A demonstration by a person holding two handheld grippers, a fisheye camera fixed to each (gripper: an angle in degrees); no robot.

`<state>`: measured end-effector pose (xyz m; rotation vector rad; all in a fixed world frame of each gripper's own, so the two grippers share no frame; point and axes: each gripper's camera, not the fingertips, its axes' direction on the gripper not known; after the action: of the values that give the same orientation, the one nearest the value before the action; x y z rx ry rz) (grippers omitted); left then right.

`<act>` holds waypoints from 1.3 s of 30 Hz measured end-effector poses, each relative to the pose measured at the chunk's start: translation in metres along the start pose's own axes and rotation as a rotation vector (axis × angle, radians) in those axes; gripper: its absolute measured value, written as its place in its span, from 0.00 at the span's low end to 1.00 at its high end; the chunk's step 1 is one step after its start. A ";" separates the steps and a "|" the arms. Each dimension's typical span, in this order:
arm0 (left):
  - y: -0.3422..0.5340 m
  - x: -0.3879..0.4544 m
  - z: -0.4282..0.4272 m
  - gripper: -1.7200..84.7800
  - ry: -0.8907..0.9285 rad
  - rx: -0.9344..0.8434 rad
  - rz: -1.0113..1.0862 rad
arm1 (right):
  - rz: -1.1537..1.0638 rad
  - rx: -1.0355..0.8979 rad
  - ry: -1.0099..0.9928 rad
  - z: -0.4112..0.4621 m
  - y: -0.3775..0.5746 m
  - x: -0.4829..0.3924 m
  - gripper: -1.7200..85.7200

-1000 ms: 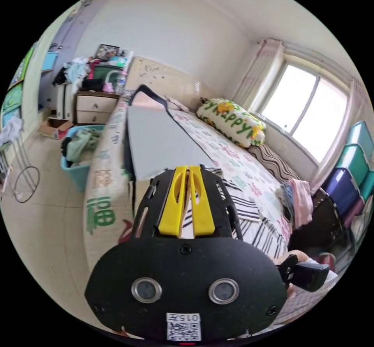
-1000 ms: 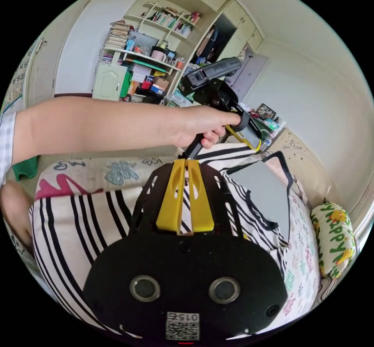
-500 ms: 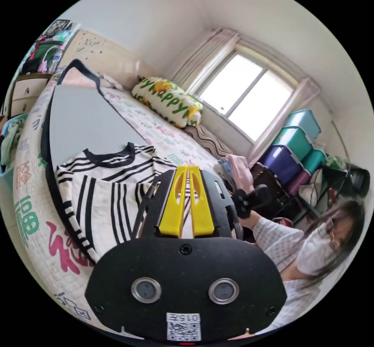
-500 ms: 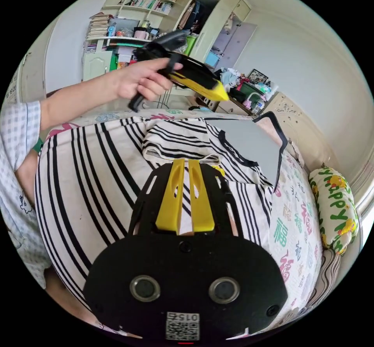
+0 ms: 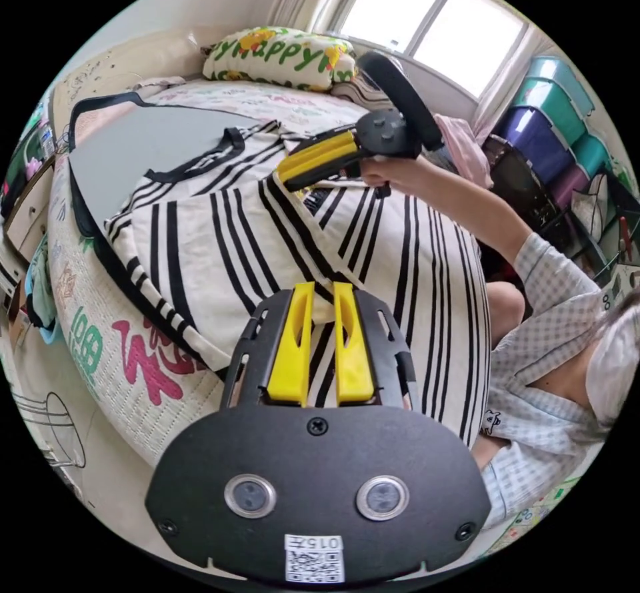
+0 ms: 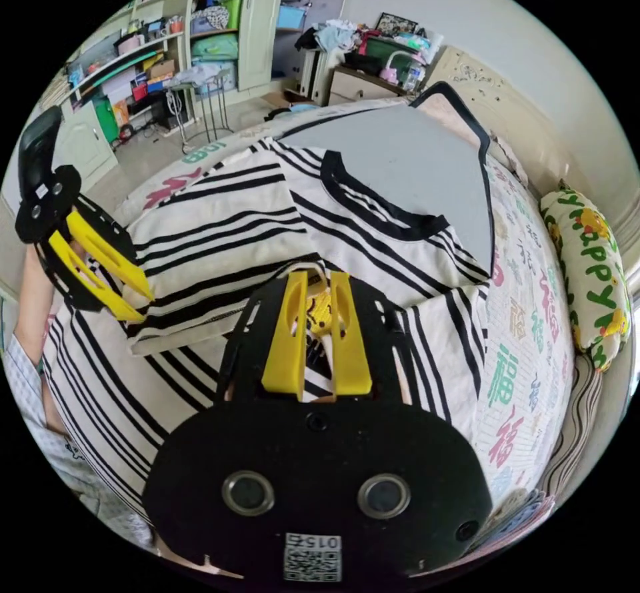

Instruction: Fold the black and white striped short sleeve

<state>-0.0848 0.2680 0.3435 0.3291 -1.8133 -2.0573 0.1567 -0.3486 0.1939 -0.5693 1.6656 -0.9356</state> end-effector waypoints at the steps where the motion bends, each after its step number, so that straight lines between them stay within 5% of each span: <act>1: 0.000 0.001 -0.001 0.07 -0.006 0.017 0.004 | -0.001 0.002 0.009 0.000 -0.002 0.000 0.03; 13: 0.030 0.007 -0.038 0.08 0.016 0.093 0.088 | 0.094 0.008 0.148 -0.021 0.003 0.009 0.08; 17: 0.054 0.002 -0.045 0.09 -0.166 0.050 0.037 | -0.044 0.148 -0.017 -0.062 0.042 -0.041 0.10; 23: 0.064 -0.016 -0.037 0.08 -0.147 0.039 -0.032 | -0.193 0.297 -0.019 -0.077 0.074 -0.108 0.11; 28: 0.072 0.000 -0.037 0.09 -0.224 -0.007 0.025 | -0.280 0.132 0.005 -0.050 0.057 -0.124 0.10; 39: 0.080 0.016 -0.041 0.09 -0.315 0.023 0.092 | -0.306 0.122 -0.029 -0.053 0.070 -0.111 0.11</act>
<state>-0.0722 0.2167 0.4174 -0.0772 -1.9887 -2.1187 0.1456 -0.2078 0.2062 -0.7649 1.5084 -1.2347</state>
